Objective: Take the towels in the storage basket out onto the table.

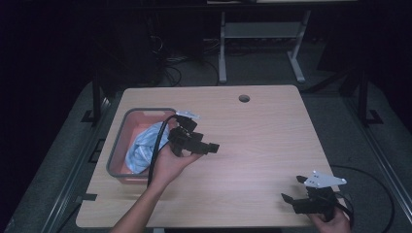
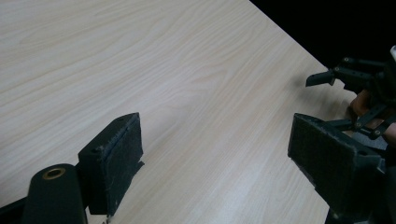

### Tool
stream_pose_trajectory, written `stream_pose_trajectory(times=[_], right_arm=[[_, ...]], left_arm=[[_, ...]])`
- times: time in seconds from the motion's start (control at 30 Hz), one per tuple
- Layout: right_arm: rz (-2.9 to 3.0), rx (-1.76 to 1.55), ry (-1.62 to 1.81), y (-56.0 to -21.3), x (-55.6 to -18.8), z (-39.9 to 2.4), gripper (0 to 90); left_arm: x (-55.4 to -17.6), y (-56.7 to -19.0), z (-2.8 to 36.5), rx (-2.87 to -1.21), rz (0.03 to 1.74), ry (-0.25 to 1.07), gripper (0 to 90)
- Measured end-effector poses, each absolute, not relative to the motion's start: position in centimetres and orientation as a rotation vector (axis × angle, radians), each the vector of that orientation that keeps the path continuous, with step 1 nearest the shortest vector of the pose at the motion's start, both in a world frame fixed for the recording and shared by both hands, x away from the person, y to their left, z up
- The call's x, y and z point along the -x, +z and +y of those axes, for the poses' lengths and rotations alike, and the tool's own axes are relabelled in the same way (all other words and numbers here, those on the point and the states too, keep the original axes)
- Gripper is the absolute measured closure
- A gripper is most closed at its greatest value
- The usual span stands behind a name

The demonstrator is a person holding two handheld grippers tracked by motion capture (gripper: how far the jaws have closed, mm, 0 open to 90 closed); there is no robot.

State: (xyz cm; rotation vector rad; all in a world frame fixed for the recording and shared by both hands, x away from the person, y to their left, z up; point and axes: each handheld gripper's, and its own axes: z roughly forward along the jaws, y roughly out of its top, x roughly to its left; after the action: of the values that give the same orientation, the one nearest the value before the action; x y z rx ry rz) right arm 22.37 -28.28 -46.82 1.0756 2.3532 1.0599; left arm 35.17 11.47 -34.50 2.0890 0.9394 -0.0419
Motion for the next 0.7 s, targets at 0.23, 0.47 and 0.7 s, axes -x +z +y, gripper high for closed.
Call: stream_pose_trajectory(times=[0.23, 0.47, 0.7], right_arm=[[2.346, -1.078, 1.067, -46.8, -22.3, -28.4, 14.7], [2.349, -1.080, 1.070, -46.7, -22.3, -28.2, 14.7], [2.352, -1.068, 1.068, -46.7, -22.2, -28.1, 14.8]], left_arm=[[-35.7, -33.8, 13.0, -2.079, 0.971, -0.014, 17.1], [-36.3, -33.1, 15.4, -2.064, 1.020, 0.017, 17.1], [-36.6, -32.7, 17.5, -2.038, 1.067, 0.043, 17.1]])
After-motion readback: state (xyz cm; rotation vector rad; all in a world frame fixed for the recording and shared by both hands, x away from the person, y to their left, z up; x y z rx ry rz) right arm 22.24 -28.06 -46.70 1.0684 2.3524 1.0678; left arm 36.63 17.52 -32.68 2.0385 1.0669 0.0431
